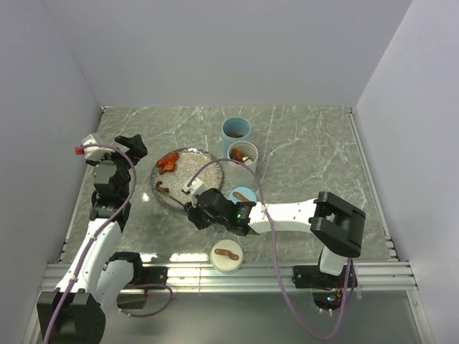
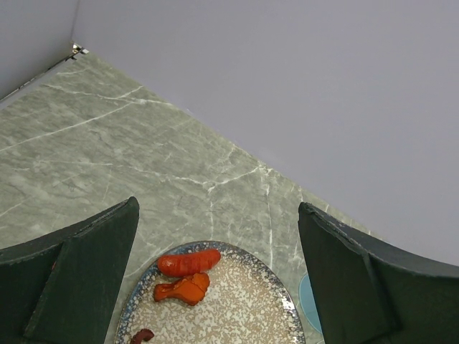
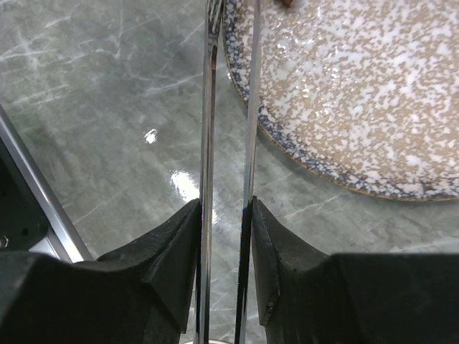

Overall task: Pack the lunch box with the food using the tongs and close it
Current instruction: Pick up the food using the clamp

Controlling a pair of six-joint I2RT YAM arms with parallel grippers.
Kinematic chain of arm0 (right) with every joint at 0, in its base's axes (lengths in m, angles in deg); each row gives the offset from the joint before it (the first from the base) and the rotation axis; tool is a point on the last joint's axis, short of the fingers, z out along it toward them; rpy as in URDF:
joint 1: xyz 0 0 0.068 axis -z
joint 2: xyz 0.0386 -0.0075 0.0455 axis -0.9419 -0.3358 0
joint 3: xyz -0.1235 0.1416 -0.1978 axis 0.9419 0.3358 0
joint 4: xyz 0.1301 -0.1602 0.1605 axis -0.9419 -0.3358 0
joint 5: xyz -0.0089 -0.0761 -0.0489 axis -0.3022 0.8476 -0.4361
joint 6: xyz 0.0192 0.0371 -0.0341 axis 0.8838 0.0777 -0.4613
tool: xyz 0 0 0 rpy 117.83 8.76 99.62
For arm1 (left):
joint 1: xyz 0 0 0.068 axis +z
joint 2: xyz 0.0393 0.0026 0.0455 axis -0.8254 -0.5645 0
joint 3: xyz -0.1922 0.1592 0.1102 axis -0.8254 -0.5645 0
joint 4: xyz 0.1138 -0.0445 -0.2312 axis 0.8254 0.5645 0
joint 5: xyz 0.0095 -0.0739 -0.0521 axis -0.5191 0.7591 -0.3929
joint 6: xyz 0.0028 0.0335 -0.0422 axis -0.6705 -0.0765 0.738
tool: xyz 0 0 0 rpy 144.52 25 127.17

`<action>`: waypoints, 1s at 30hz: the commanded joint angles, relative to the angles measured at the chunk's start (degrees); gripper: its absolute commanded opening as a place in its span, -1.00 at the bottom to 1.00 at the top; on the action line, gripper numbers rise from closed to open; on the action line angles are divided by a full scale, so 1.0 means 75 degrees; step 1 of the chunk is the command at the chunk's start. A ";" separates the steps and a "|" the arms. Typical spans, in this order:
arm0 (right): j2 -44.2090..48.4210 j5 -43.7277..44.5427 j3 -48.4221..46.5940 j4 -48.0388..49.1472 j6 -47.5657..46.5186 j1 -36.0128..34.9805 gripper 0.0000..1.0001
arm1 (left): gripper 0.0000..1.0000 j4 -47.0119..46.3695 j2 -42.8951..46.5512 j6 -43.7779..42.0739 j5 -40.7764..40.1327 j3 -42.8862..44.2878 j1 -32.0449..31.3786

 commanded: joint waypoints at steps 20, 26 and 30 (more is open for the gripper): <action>0.0026 -0.0228 -0.0267 0.0957 -0.0125 0.0586 -0.14 | 0.99 -0.0352 0.0047 0.0043 0.0058 -0.0056 0.0026; -0.0161 -0.0498 -0.0361 0.0864 0.0004 0.0645 -0.13 | 0.99 -0.0352 0.0023 0.0043 0.0058 -0.0056 0.0026; -0.0349 -0.0697 -0.0466 0.0735 0.0133 0.0680 -0.13 | 0.99 -0.0352 0.0023 0.0043 0.0058 -0.0056 0.0026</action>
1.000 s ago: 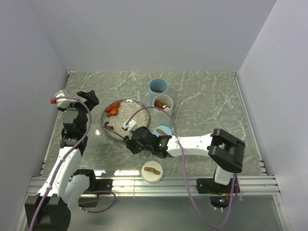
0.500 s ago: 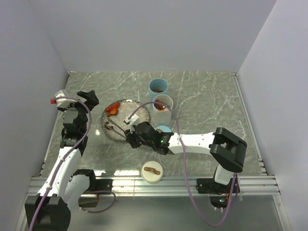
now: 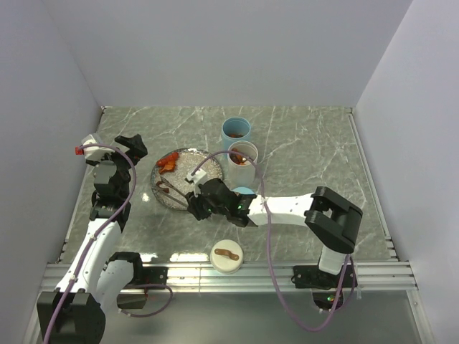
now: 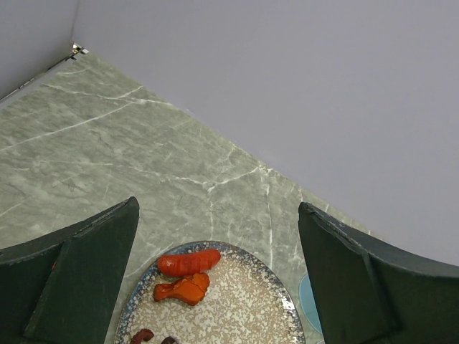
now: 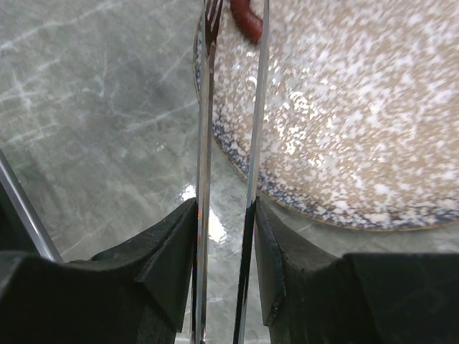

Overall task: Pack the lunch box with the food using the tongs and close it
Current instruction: Pick up the food using the clamp

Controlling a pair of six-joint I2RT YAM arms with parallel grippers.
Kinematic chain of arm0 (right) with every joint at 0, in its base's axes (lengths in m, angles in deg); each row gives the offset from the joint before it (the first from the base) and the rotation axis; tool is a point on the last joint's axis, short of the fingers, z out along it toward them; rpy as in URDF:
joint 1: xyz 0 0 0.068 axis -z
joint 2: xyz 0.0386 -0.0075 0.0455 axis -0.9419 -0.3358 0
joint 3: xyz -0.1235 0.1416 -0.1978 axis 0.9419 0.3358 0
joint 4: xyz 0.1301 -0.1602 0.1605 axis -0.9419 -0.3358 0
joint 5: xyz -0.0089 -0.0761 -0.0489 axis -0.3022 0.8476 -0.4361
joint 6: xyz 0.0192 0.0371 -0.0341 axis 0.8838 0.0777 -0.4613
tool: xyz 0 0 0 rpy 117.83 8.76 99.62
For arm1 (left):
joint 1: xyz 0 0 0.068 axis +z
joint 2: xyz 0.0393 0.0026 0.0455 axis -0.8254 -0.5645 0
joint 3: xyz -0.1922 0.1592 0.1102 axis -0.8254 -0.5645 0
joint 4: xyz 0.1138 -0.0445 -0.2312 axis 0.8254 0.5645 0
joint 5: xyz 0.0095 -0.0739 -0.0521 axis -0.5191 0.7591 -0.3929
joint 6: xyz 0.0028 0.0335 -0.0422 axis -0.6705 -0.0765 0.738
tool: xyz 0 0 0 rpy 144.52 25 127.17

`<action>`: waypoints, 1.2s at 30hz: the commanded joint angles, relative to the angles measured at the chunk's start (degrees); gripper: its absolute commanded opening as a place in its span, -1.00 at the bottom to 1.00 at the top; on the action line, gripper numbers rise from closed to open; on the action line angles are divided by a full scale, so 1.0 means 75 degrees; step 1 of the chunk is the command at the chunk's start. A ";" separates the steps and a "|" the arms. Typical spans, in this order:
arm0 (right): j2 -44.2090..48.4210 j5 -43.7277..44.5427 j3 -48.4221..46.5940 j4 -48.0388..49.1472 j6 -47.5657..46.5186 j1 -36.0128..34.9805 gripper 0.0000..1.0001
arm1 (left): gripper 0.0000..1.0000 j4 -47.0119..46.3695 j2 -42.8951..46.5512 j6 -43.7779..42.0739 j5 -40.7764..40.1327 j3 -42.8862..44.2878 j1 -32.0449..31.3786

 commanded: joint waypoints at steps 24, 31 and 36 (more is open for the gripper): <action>-0.0394 -0.0035 -0.0760 -0.0510 0.0251 0.0174 -0.45 | 0.99 -0.0352 0.0085 0.0040 0.0020 -0.0091 0.0026; 0.0377 0.0504 -0.1076 -0.0921 -0.0182 0.0209 -0.46 | 0.99 -0.0328 0.0108 0.0028 -0.0015 -0.0079 0.0026; 0.1011 0.1042 -0.1019 -0.1120 -0.0440 0.0396 -0.46 | 0.99 -0.0293 0.0108 0.0017 -0.0026 -0.0067 0.0026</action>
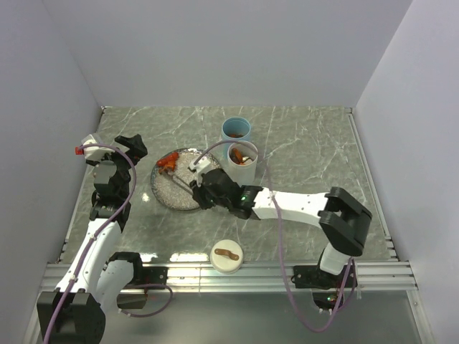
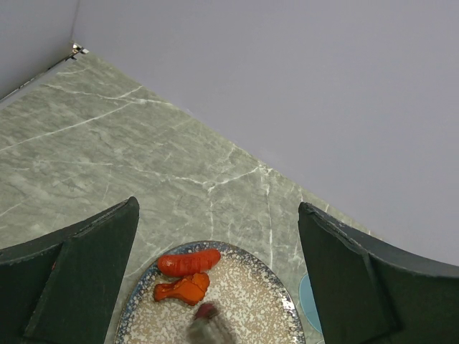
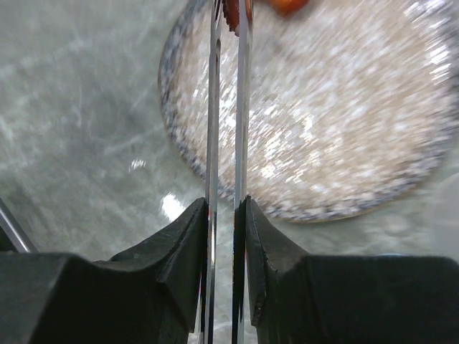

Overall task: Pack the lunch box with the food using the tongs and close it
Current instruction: Pick up the food using the clamp, then place the food into the lunch box

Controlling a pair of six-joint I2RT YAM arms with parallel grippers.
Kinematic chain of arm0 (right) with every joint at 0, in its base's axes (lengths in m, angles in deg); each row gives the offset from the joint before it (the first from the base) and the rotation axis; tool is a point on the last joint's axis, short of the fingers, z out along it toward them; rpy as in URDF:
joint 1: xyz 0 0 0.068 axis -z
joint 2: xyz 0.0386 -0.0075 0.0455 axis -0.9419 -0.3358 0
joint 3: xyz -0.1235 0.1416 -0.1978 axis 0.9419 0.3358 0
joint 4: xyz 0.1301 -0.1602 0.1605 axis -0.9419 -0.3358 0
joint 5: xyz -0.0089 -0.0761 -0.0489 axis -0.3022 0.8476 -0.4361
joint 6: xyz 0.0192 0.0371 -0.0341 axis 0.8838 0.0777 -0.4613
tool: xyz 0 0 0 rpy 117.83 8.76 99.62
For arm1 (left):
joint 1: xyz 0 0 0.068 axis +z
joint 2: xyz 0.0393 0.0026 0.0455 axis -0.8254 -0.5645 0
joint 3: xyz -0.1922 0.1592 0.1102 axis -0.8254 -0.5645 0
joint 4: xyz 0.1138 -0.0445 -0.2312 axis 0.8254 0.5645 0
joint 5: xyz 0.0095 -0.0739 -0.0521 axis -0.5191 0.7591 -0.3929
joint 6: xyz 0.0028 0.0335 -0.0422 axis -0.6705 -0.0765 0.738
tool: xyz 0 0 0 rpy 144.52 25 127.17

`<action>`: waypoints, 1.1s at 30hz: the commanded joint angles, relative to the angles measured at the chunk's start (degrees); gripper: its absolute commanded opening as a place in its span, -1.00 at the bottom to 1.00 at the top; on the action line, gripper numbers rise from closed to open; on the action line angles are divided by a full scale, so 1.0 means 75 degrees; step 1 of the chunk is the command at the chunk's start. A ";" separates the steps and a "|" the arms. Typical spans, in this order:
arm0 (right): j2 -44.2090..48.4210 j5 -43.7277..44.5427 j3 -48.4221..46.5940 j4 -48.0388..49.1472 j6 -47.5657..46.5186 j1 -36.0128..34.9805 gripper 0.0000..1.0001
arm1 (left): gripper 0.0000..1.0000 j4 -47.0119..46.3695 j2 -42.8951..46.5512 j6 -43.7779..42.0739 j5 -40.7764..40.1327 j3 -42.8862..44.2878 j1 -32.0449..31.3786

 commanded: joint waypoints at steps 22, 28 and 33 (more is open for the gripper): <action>0.4569 0.3249 0.1608 -0.1244 0.0536 0.1250 -0.45 | 0.99 -0.0375 0.0027 0.0052 0.0105 -0.0067 0.0026; 0.4852 0.3354 0.1903 -0.1384 0.0795 0.1250 -0.44 | 0.99 -0.0352 0.0085 0.0052 0.0105 -0.0067 0.0026; 0.4407 0.3308 0.1832 -0.1022 0.0584 0.1425 -0.44 | 0.99 -0.0328 0.0120 0.0052 0.0070 -0.0091 0.0026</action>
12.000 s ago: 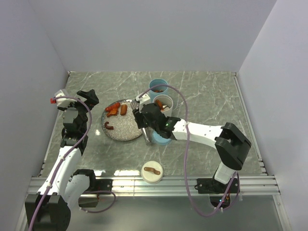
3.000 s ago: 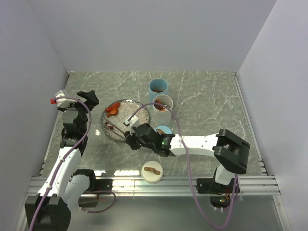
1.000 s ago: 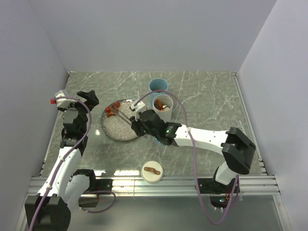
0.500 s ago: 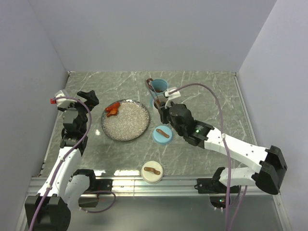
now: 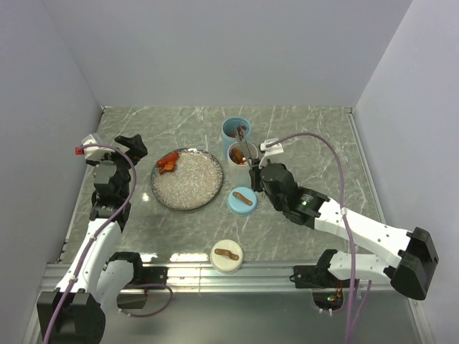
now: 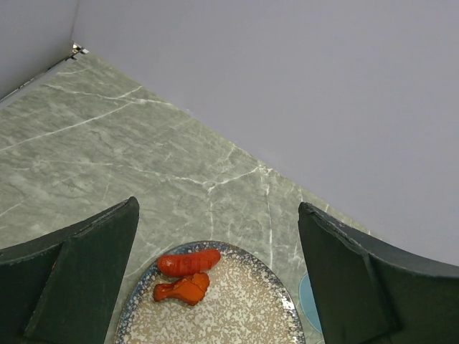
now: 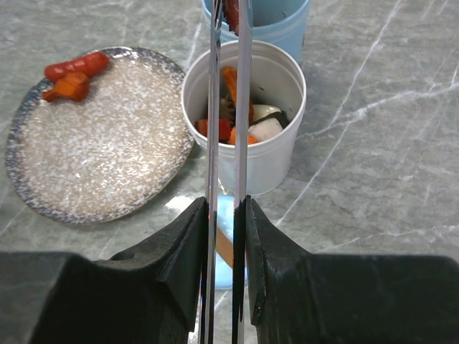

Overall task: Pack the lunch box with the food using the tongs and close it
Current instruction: Place the food into the lunch box

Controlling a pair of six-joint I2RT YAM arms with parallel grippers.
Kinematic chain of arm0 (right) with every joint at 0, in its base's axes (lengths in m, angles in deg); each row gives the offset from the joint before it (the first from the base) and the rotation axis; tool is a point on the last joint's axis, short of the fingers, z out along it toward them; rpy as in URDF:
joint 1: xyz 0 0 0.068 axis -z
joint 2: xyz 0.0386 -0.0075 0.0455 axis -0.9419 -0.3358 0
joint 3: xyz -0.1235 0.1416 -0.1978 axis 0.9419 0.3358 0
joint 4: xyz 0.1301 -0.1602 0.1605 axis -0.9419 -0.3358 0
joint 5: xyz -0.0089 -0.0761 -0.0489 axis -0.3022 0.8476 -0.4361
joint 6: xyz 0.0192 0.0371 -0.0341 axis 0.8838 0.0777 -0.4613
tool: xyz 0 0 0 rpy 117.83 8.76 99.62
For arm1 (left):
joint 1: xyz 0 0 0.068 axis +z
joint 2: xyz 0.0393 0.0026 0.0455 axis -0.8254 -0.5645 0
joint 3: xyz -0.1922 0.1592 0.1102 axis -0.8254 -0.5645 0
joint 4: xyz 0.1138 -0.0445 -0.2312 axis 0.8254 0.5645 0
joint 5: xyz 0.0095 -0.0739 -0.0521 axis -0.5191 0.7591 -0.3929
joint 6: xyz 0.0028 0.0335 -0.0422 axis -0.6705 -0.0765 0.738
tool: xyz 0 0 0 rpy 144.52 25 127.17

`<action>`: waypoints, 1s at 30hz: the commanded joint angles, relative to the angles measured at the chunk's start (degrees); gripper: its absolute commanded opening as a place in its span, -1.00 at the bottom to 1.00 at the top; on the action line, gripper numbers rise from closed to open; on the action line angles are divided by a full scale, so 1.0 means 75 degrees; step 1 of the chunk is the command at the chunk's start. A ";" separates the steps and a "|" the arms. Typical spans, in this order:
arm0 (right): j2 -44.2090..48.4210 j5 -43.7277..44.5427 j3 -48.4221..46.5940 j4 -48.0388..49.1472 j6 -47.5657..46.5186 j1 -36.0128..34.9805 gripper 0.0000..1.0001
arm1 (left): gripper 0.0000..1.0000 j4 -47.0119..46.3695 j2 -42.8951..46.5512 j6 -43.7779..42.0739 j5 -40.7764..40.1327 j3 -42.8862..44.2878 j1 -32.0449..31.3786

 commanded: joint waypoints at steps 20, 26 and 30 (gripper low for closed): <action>-0.1361 -0.0792 -0.0879 0.1400 -0.0793 0.1159 -0.43 | 0.99 -0.0375 -0.0021 0.0049 0.0076 -0.0044 0.0026; -0.1665 -0.0944 -0.1113 0.1411 -0.0874 0.1265 -0.28 | 0.99 -0.0363 0.0014 0.0072 0.0064 -0.0067 0.0026; -0.1760 -0.0979 -0.1231 0.1482 -0.0957 0.1312 -0.21 | 0.99 -0.0363 0.0026 0.0072 0.0052 -0.0068 0.0026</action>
